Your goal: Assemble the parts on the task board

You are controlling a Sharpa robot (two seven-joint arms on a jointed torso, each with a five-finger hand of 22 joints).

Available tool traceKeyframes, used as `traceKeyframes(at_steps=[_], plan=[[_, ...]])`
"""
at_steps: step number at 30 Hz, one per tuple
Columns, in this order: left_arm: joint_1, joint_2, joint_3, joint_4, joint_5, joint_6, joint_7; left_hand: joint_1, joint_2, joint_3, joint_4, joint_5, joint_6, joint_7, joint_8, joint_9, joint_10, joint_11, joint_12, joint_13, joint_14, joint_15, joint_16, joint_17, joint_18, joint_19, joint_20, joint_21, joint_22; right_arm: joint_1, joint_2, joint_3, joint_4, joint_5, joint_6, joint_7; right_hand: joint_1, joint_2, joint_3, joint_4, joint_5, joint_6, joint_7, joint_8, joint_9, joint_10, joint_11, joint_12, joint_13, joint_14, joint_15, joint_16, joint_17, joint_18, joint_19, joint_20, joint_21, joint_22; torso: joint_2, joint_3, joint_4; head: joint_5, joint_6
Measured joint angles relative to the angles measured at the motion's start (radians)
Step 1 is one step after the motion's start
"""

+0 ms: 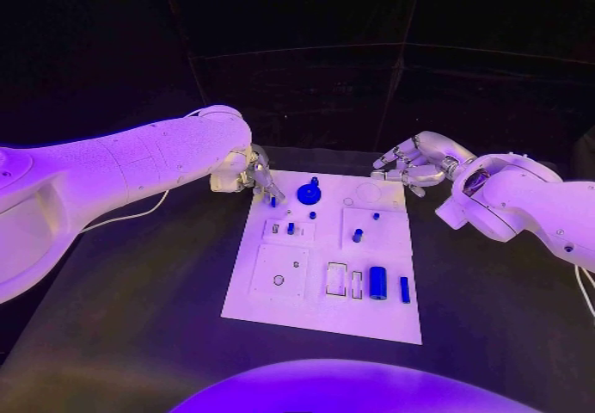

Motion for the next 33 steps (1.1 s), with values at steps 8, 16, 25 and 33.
traceKeyframes(at_steps=[8,16,25,33], plan=[[0.000,0.000,0.000,0.004,-0.001,0.003,0.000,0.023,0.023,0.009,-0.008,0.000,0.007,0.000,0.005,-0.001,0.000,0.000,0.000,0.000,0.000,0.000,0.000,0.000,0.000,0.000,0.000,0.000,0.003,0.000,0.002,0.000,-0.002,-0.001,0.000,0.000,0.000,0.000,0.000,0.000,0.005,0.000,0.000,0.000,0.000,0.000,0.000,0.000,-0.002,0.000,0.000,0.000,0.000,0.000,0.000,0.000,0.000,0.000,0.000,0.0002,0.0000,0.000,-0.003],[0.000,0.001,0.000,0.007,-0.001,0.000,0.000,0.067,0.054,0.029,-0.040,0.000,0.007,0.000,0.005,-0.006,0.000,0.000,0.000,-0.007,0.000,0.000,0.000,0.000,0.000,0.000,0.000,0.000,0.003,0.000,0.003,0.000,-0.004,-0.001,0.000,0.000,0.000,0.000,0.000,0.000,0.006,0.000,0.000,0.000,0.000,0.000,0.000,0.000,-0.002,0.000,0.000,0.000,0.000,0.000,0.000,0.000,0.000,-0.001,0.000,0.0002,0.0005,-0.002,-0.002],[0.000,0.002,0.000,0.010,-0.002,-0.002,0.001,0.116,0.084,0.064,-0.075,0.000,0.014,-0.006,0.008,-0.012,0.000,-0.007,0.000,-0.011,0.000,0.000,0.000,0.000,0.000,0.004,-0.004,0.000,0.002,0.000,0.005,0.000,-0.005,-0.002,0.000,0.000,0.003,0.003,0.000,0.000,0.006,0.000,0.000,0.000,0.000,0.000,0.000,0.000,-0.003,0.000,0.000,0.000,0.000,0.000,0.000,0.000,0.000,-0.001,0.000,0.0002,0.0006,-0.002,-0.005],[0.000,0.002,0.001,0.014,-0.002,-0.009,0.006,0.204,0.108,0.167,-0.150,-0.007,-0.001,-0.009,-0.002,-0.028,-0.007,-0.018,-0.016,-0.023,0.000,-0.008,0.000,0.000,0.000,0.007,-0.007,0.000,0.007,0.000,0.006,0.000,-0.006,-0.002,0.000,0.000,0.005,0.005,0.000,0.000,0.006,0.000,0.000,0.000,0.000,0.000,0.000,0.000,-0.004,0.000,0.000,0.000,0.000,0.000,0.000,0.000,0.000,-0.002,0.000,0.0002,0.0006,-0.001,-0.006]])
